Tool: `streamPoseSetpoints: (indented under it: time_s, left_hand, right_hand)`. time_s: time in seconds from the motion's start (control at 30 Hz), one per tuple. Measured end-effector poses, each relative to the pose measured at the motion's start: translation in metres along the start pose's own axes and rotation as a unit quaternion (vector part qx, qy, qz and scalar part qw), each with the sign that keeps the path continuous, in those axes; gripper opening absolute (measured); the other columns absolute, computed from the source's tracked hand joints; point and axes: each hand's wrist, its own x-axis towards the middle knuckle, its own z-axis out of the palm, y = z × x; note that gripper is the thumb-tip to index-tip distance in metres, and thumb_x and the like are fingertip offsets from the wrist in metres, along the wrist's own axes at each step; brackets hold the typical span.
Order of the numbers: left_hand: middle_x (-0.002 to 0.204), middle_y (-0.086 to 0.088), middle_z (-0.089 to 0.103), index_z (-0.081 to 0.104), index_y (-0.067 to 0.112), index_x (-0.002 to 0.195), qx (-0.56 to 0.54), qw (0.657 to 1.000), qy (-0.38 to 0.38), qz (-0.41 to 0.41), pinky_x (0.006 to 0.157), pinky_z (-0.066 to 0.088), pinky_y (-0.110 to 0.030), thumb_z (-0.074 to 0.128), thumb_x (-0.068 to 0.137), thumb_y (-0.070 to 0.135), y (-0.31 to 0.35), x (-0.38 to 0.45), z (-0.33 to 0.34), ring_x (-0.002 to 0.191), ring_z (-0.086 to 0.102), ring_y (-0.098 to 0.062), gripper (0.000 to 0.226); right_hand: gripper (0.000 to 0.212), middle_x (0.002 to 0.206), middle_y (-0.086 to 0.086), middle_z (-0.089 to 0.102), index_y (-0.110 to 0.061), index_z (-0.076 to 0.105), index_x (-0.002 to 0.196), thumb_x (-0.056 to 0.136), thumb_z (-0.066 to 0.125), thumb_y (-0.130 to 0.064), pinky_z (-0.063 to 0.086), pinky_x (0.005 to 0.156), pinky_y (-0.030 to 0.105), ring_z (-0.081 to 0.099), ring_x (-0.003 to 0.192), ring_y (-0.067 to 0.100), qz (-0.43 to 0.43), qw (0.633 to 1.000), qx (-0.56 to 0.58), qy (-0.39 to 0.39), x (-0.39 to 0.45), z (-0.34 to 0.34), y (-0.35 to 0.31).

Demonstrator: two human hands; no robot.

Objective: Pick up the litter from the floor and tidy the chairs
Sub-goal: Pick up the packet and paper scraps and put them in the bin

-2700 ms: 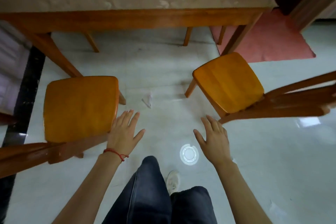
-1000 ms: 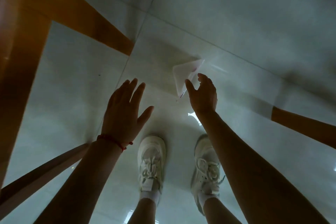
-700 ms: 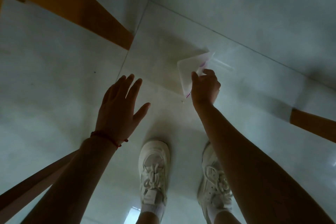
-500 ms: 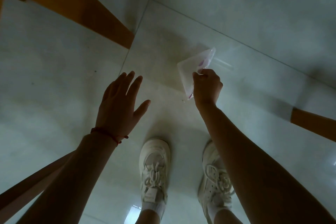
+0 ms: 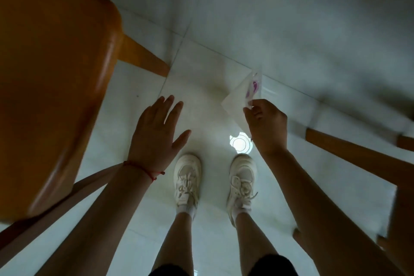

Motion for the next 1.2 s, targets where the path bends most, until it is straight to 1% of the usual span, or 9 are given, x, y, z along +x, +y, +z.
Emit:
streamPoseSetpoints:
  time_s: [0.1, 0.2, 0.37, 0.47, 0.63, 0.9, 1.0, 1.07, 1.2]
  left_hand:
    - [0.131, -0.024, 0.049, 0.048, 0.000, 0.128, -0.006, 1.000, 0.022, 0.001, 0.095, 0.038, -0.052, 0.031, 0.091, 0.050, 0.029, -0.016, -0.052, 0.121, 0.045, -0.041, 0.064]
    - [0.132, -0.024, 0.049, 0.046, 0.002, 0.129, -0.022, 0.999, 0.042, -0.008, 0.096, 0.038, -0.052, 0.023, 0.094, 0.053, 0.057, -0.035, -0.103, 0.122, 0.045, -0.041, 0.066]
    - [0.134, -0.023, 0.047, 0.040, 0.006, 0.131, -0.038, 0.997, 0.062, -0.012, 0.096, 0.040, -0.056, 0.025, 0.093, 0.053, 0.098, -0.069, -0.183, 0.124, 0.043, -0.040, 0.063]
    - [0.134, -0.023, 0.047, 0.042, 0.005, 0.130, -0.028, 0.997, 0.075, -0.004, 0.097, 0.038, -0.055, 0.027, 0.093, 0.051, 0.119, -0.089, -0.227, 0.124, 0.043, -0.040, 0.062]
    - [0.131, -0.024, 0.050, 0.045, 0.004, 0.128, -0.011, 0.995, 0.099, -0.003, 0.098, 0.029, -0.053, 0.018, 0.095, 0.055, 0.143, -0.120, -0.288, 0.121, 0.045, -0.041, 0.066]
    - [0.130, -0.025, 0.051, 0.050, 0.001, 0.126, -0.004, 0.995, 0.100, 0.001, 0.096, 0.031, -0.054, 0.016, 0.094, 0.056, 0.162, -0.152, -0.339, 0.120, 0.046, -0.042, 0.072]
    - [0.131, -0.023, 0.051, 0.051, 0.002, 0.126, 0.000, 0.997, 0.078, 0.025, 0.098, 0.028, -0.052, 0.015, 0.094, 0.056, 0.160, -0.157, -0.347, 0.121, 0.045, -0.041, 0.073]
    - [0.131, -0.022, 0.050, 0.051, 0.003, 0.127, 0.004, 0.996, 0.066, 0.052, 0.099, 0.033, -0.052, 0.014, 0.094, 0.056, 0.157, -0.157, -0.353, 0.123, 0.044, -0.039, 0.073]
    - [0.130, -0.021, 0.052, 0.053, 0.003, 0.125, 0.026, 0.993, 0.045, 0.109, 0.098, 0.038, -0.053, 0.027, 0.091, 0.051, 0.145, -0.160, -0.365, 0.121, 0.046, -0.038, 0.065]
  right_hand:
    - [0.007, 0.068, 0.014, 0.066, 0.001, 0.064, 0.078, 0.077, 0.069, -0.005, 0.045, 0.054, 0.024, 0.060, 0.055, 0.025, -0.044, 0.999, -0.006, 0.020, -0.017, -0.062, -0.034]
    - [0.008, 0.067, 0.012, 0.065, 0.000, 0.063, 0.076, 0.076, 0.071, -0.002, 0.050, 0.051, 0.026, 0.059, 0.053, 0.022, -0.071, 0.997, -0.002, 0.024, -0.037, -0.122, -0.069]
    - [0.009, 0.068, 0.011, 0.066, 0.000, 0.064, 0.078, 0.074, 0.073, 0.002, 0.051, 0.049, 0.026, 0.056, 0.053, 0.014, -0.086, 0.995, 0.005, 0.046, -0.068, -0.211, -0.125]
    - [0.010, 0.071, 0.012, 0.067, 0.001, 0.064, 0.080, 0.074, 0.072, 0.000, 0.050, 0.050, 0.025, 0.057, 0.056, 0.014, -0.098, 0.994, -0.001, 0.044, -0.086, -0.255, -0.155]
    - [0.011, 0.075, 0.016, 0.068, 0.002, 0.064, 0.081, 0.074, 0.072, -0.001, 0.046, 0.054, 0.024, 0.063, 0.059, 0.025, -0.106, 0.992, -0.015, 0.069, -0.108, -0.317, -0.195]
    - [0.011, 0.082, 0.015, 0.068, -0.001, 0.065, 0.088, 0.080, 0.068, -0.008, 0.051, 0.054, 0.032, 0.063, 0.063, 0.029, -0.071, 0.993, -0.032, 0.090, -0.139, -0.374, -0.222]
    - [0.010, 0.076, 0.014, 0.067, -0.001, 0.064, 0.084, 0.078, 0.070, -0.005, 0.039, 0.048, 0.016, 0.057, 0.056, 0.021, -0.069, 0.990, -0.047, 0.116, -0.156, -0.379, -0.228]
    - [0.010, 0.074, 0.013, 0.066, -0.001, 0.064, 0.082, 0.077, 0.071, -0.005, 0.029, 0.046, 0.009, 0.049, 0.055, 0.012, -0.053, 0.988, -0.062, 0.132, -0.172, -0.379, -0.232]
    - [0.010, 0.070, 0.012, 0.065, 0.000, 0.063, 0.077, 0.075, 0.073, -0.002, 0.026, 0.046, 0.008, 0.046, 0.053, 0.011, -0.007, 0.983, -0.068, 0.172, -0.209, -0.370, -0.243]
